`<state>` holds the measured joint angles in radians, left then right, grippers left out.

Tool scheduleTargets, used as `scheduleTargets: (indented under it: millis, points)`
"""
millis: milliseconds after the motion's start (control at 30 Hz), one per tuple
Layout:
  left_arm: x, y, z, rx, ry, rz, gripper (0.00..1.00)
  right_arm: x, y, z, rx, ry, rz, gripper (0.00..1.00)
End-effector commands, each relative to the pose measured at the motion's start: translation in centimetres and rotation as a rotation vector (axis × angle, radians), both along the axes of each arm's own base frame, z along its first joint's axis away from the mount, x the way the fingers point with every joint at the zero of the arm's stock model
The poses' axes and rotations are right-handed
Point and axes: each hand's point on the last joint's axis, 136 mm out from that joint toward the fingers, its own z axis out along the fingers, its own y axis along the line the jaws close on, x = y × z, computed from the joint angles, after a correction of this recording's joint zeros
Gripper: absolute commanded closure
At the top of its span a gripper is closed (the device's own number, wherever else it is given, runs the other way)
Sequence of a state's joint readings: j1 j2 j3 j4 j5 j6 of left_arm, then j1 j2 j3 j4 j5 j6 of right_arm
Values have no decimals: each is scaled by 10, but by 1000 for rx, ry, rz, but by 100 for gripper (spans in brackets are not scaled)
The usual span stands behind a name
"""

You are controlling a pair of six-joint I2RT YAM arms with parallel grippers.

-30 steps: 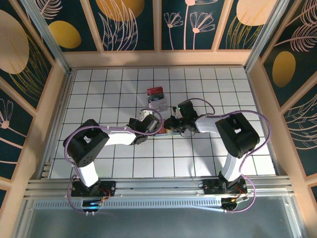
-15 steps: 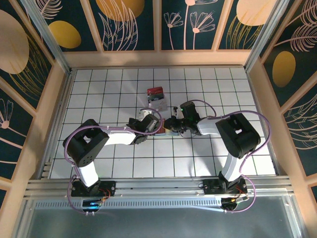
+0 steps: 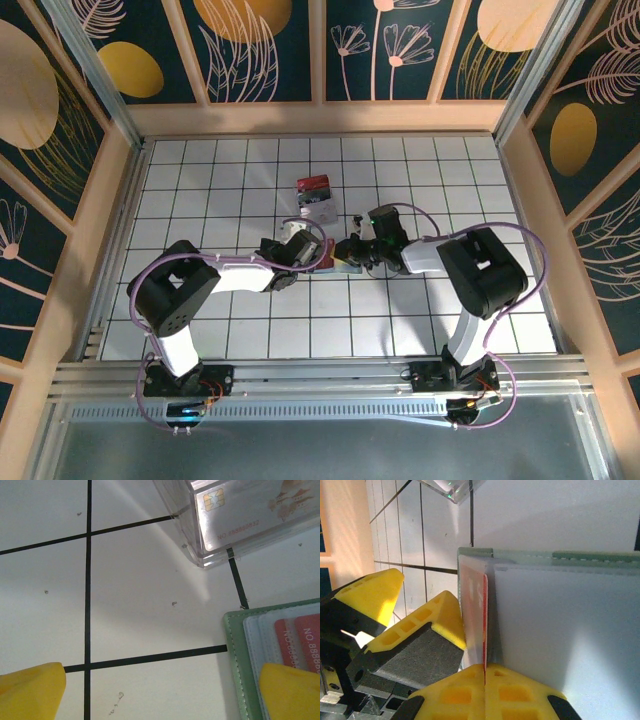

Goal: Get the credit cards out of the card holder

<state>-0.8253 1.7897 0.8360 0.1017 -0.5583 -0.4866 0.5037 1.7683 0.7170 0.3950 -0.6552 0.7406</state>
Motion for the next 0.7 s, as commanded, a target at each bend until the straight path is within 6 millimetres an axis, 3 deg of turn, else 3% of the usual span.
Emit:
scheduleTargets:
  millis: [0,367,667]
  points:
    - [-26,16,-38,116,136,-34,1,3,3,29,66,-83,28,97]
    - [-27,18,-39,123,141,-32,1,5,-13,26,26,-83,-6,94]
    - [-25,14,-38,117,140,-39,1,6,-8,34,68,-84,7,88]
